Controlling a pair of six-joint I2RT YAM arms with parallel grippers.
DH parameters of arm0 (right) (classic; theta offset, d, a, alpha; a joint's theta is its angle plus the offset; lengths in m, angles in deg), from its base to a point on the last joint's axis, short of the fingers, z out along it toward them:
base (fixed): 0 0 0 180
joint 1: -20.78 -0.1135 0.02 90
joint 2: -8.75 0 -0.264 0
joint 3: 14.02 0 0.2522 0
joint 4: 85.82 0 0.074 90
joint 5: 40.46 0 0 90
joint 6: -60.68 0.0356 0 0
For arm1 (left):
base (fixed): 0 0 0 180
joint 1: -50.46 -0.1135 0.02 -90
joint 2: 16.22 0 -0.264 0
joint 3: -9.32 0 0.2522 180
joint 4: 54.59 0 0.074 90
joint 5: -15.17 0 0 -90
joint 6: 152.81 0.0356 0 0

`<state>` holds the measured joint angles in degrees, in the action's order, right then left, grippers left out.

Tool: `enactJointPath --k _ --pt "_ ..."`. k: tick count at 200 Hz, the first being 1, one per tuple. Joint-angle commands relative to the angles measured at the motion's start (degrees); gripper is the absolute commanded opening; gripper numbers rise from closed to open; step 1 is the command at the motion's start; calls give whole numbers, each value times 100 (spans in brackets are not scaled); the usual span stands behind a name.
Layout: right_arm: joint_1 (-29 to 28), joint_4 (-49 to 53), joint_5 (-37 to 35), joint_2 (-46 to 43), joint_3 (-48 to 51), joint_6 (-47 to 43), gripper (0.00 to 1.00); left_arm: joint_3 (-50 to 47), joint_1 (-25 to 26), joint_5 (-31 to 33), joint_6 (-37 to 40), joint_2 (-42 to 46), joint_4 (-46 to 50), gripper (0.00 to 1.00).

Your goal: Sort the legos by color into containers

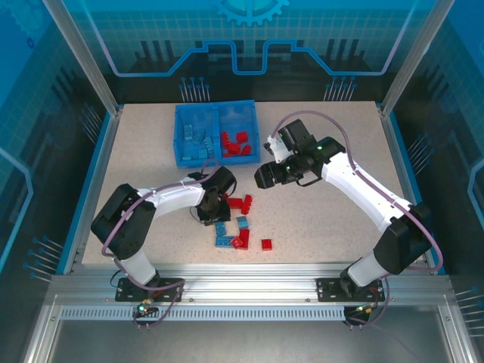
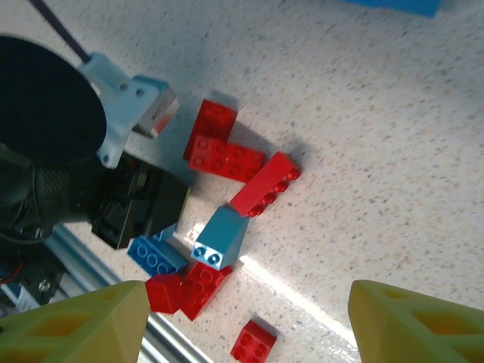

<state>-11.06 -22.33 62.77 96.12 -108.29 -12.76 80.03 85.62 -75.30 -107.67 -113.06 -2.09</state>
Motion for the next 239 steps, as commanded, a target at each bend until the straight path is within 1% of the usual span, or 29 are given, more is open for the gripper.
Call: enactJointPath --k 1,23,48,66,81,103,119,143,161,175,207,217,239 --pt "-67 39 465 -54 71 -258 72 249 -101 251 108 356 231 20" --pt "-104 -38 452 -54 47 -206 72 452 -249 473 232 726 372 19" --pt "-112 -120 393 -45 -58 -136 72 920 -479 907 652 1139 604 19" --pt "-112 -174 274 -35 -112 -93 72 1340 -794 1172 1037 1250 652 18" --pt "-111 -221 135 -23 -140 -50 72 1794 -1120 1413 1412 1154 644 18" --pt "-104 -256 61 8 -185 1 73 2489 -1507 1998 1967 694 575 19" --pt "-104 -238 -4 12 -235 22 72 2966 -1729 2427 2289 197 403 20" --pt "-103 -158 -125 -40 -299 14 72 3651 -2034 2727 2577 -550 210 21" --pt "-103 -138 -226 -141 -271 31 73 4077 -2143 2935 2906 -1104 107 22" --pt "-99 -139 -281 -224 -232 62 73 4351 -2199 2967 3123 -1482 26 23" --pt "-95 -75 -352 -382 -181 85 73 4842 -2368 2707 3167 -2167 81 26" --pt "-95 -11 -351 -409 -219 63 73 4894 -2399 2647 3187 -2288 57 29" --pt "-88 102 -392 -456 -292 2 73 4913 -2425 2614 3277 -2453 68 41"
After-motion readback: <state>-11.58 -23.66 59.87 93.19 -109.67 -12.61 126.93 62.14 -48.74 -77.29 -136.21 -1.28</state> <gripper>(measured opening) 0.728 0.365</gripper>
